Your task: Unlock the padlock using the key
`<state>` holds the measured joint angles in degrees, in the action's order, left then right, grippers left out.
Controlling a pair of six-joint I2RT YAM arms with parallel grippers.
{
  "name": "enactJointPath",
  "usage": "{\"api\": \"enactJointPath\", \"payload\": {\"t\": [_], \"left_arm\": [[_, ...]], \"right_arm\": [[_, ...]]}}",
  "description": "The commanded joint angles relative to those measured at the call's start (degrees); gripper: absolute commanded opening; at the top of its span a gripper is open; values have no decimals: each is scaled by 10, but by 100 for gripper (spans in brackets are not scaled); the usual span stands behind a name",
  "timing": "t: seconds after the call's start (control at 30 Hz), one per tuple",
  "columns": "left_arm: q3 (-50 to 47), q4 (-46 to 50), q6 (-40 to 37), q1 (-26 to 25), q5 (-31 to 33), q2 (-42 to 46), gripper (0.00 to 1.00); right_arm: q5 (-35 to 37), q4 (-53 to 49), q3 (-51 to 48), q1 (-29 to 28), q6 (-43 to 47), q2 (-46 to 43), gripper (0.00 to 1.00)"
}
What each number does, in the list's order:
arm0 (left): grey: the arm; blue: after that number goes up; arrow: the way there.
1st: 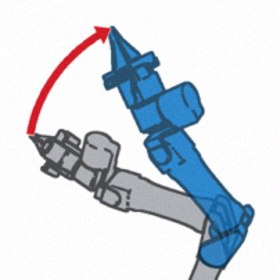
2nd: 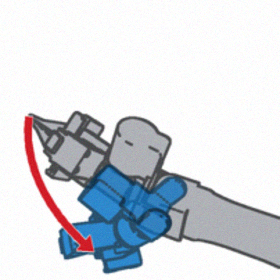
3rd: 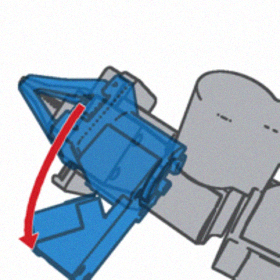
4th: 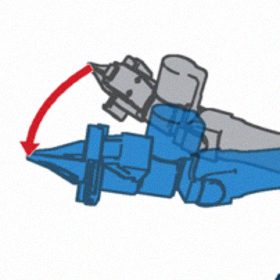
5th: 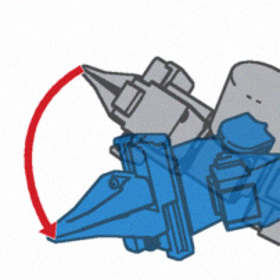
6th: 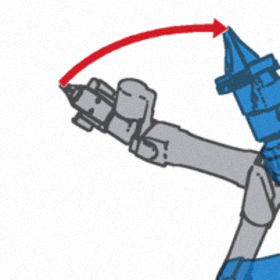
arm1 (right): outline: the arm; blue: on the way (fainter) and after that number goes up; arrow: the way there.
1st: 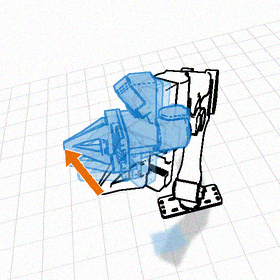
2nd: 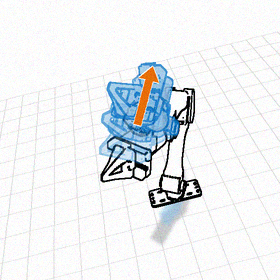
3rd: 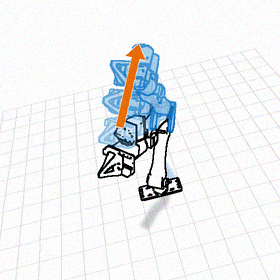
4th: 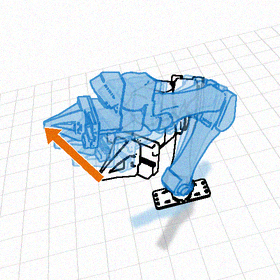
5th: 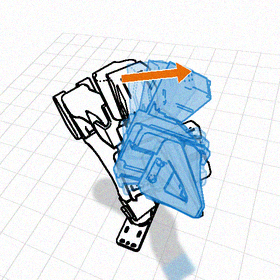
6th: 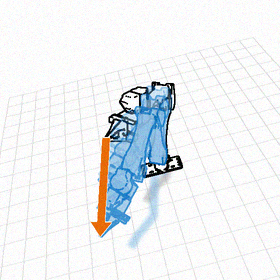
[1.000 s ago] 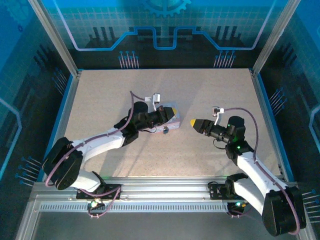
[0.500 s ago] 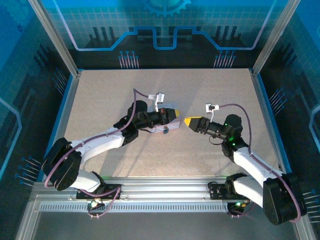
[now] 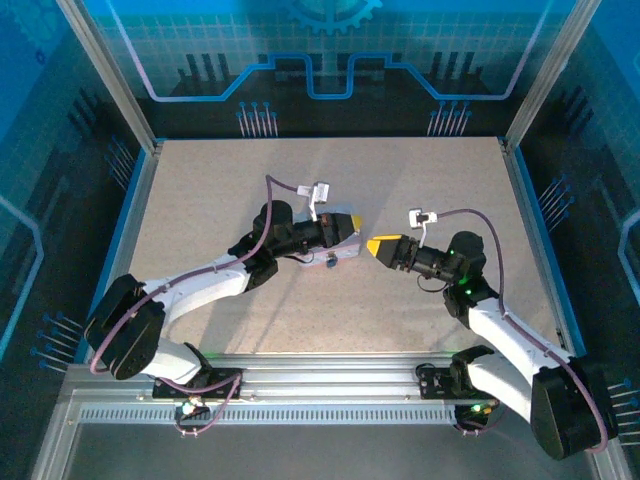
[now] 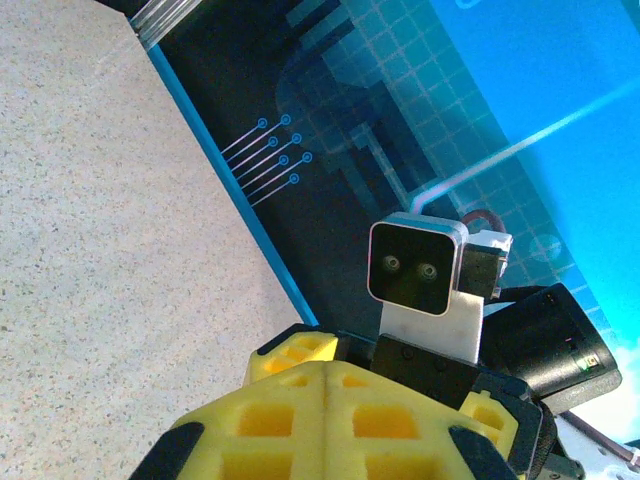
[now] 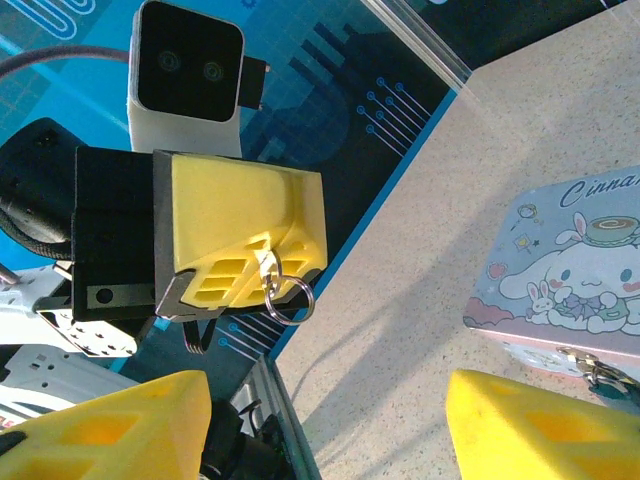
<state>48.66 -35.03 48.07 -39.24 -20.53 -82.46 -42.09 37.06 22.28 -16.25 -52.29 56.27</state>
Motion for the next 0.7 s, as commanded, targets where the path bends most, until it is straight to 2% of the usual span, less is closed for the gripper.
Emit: {"api": "enactJointPath", "payload": {"t": [0.0,0.33,0.5,0.67], "left_arm": [[8,-24,0,-8,-13,0,0],[9,-25,3,-13,-14,-2,0],[6,-29,5,-16,-13,-2,0],[3,-31,7,-18,-14,-2,0]], "right_arm": [[-7,20,19,-10,3,3,64],[0,40,37,-29,-3,30,58],[5,38,51,-40,-1,43,52],[9,46,58,-44,-4,57,42]]}}
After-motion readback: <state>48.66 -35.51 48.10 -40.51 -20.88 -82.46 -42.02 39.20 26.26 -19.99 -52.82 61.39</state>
